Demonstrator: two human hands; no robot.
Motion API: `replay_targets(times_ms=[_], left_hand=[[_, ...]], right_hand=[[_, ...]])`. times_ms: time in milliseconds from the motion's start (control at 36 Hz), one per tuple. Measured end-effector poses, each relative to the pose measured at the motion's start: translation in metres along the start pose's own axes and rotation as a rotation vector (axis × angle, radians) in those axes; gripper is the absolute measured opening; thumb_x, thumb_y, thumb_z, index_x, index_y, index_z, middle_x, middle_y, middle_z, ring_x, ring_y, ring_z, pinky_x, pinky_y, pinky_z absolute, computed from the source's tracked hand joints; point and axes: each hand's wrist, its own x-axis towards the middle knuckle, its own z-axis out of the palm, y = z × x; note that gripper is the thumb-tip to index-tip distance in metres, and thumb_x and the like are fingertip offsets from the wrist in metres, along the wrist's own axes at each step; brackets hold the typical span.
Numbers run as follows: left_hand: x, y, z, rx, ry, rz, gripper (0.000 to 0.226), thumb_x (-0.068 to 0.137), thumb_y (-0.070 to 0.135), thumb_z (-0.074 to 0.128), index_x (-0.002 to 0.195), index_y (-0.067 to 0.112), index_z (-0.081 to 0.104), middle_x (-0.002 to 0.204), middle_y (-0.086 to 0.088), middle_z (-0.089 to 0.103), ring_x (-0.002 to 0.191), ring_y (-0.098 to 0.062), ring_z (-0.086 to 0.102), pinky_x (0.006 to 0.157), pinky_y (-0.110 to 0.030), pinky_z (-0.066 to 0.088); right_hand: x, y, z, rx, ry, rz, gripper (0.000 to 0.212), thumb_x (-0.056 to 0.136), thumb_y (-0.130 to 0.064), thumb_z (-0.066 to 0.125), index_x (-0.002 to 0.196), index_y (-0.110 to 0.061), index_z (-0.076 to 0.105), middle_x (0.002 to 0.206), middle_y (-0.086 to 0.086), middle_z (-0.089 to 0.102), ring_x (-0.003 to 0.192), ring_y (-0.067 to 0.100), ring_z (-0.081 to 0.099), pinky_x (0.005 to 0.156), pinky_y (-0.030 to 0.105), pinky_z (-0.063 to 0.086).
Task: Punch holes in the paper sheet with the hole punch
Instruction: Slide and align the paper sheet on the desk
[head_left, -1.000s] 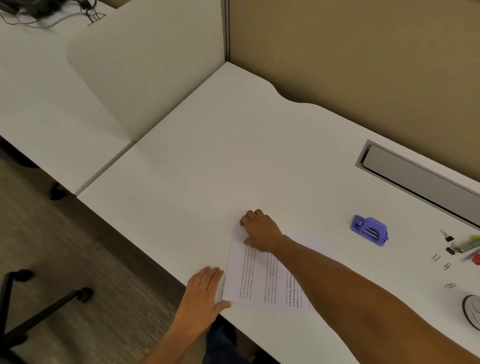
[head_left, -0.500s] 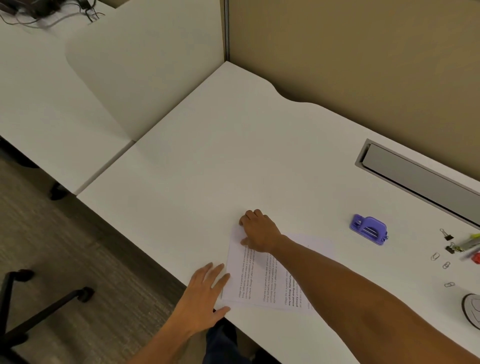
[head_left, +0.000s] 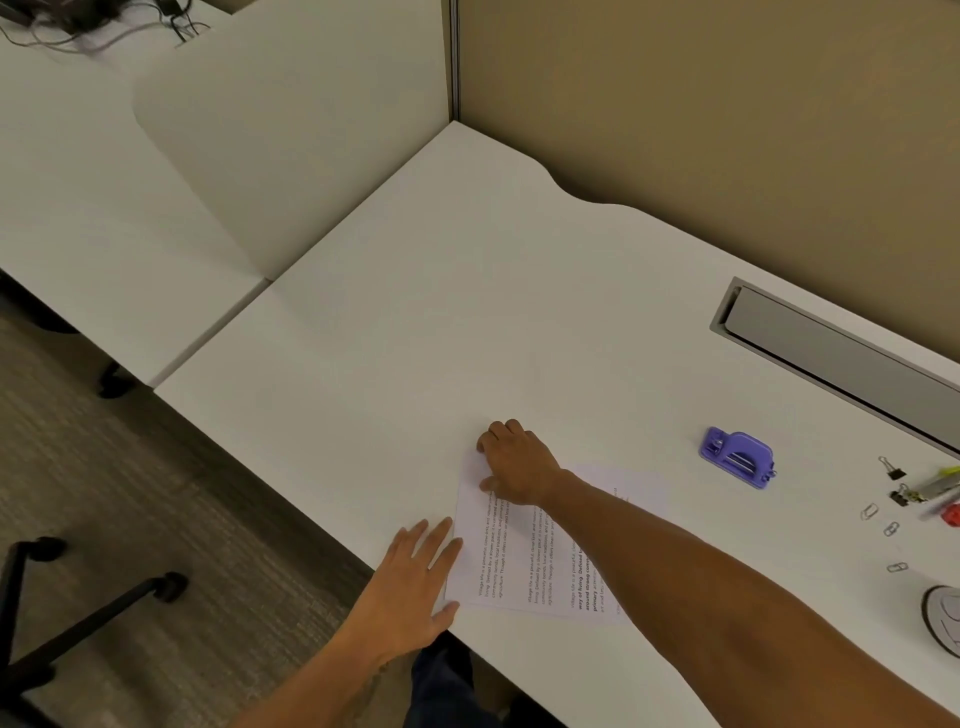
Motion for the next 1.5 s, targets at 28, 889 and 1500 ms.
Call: replay_targets(times_ms=[28, 889, 1500], left_hand=[[-0.001, 0.000, 0.001, 0.003, -0.005, 0.002, 0.077, 0.079, 0.072, 0.044, 0.140, 0.025, 0.048, 0.148, -0.005, 0.051, 0.129, -0.030, 0.056, 0.102, -0.048, 0.048], [0.007, 0.004, -0.013, 0.044, 0.046, 0.077, 0.095, 0.065, 0.073, 0.066, 0.140, 0.019, 0.046, 0.142, -0.007, 0.058, 0.117, -0.027, 0.066, 0.087, -0.043, 0.057], [0.054, 0.041, -0.056, -1.096, 0.309, -0.685, 0.073, 0.091, 0.034, 0.068, 0.150, 0.010, 0.032, 0.147, -0.011, 0.043, 0.133, -0.027, 0.045, 0.109, -0.044, 0.042]], right_hand=[[0.000, 0.000, 0.000, 0.003, -0.001, 0.003, 0.058, 0.086, -0.040, 0.068, 0.132, -0.008, 0.050, 0.130, 0.008, 0.050, 0.121, 0.027, 0.044, 0.097, 0.037, 0.044], [0.003, -0.004, -0.003, -0.009, -0.010, -0.003, 0.057, 0.083, -0.039, 0.071, 0.126, -0.006, 0.053, 0.124, 0.010, 0.054, 0.117, 0.027, 0.047, 0.096, 0.038, 0.047], [-0.108, 0.063, 0.006, 0.560, 0.435, 0.918, 0.056, 0.088, -0.031, 0.069, 0.134, -0.007, 0.050, 0.133, 0.017, 0.050, 0.123, 0.037, 0.045, 0.102, 0.042, 0.039]])
